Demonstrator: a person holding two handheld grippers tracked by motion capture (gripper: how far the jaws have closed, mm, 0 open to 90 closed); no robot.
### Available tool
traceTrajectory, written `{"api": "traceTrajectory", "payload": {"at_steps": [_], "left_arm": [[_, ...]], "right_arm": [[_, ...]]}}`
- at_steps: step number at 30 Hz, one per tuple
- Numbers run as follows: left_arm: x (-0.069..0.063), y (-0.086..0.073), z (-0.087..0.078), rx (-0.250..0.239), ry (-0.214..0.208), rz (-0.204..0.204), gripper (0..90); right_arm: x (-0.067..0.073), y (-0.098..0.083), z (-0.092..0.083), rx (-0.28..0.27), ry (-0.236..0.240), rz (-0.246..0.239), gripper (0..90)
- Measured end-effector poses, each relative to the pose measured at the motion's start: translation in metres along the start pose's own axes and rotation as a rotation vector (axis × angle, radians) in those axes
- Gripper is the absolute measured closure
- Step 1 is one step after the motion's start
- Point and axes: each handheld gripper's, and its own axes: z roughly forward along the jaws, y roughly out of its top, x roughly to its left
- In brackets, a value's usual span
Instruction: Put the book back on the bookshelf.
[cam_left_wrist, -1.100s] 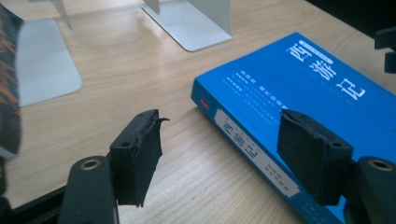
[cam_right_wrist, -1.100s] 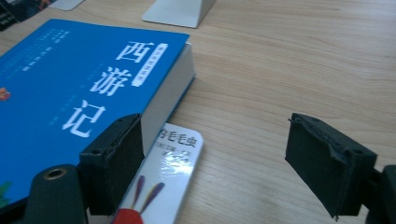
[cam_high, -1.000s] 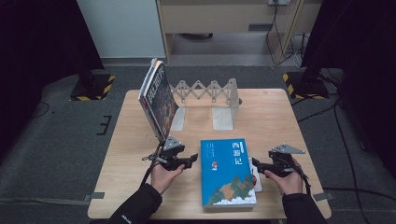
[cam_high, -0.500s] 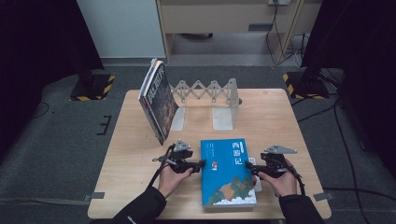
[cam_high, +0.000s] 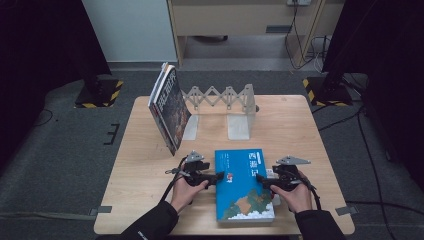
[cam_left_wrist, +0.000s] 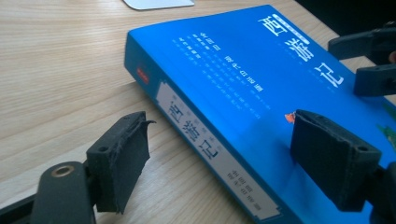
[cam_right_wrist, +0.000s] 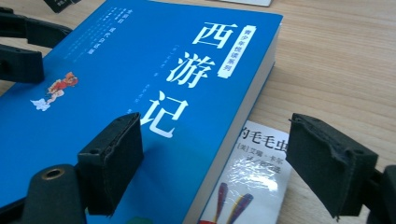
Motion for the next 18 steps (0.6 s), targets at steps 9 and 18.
{"api": "traceTrajectory", "payload": {"at_steps": [9, 18], "left_arm": [[0.0, -0.006, 0.011, -0.037, -0.067, -0.045, 16.3], [0.005, -0.009, 0.019, -0.025, -0.111, -0.135, 10.1]], "right_arm": [[0.001, -0.001, 0.004, 0.005, 0.032, 0.033, 18.6], [0.002, -0.001, 0.006, 0.01, 0.049, 0.048, 18.6]]}}
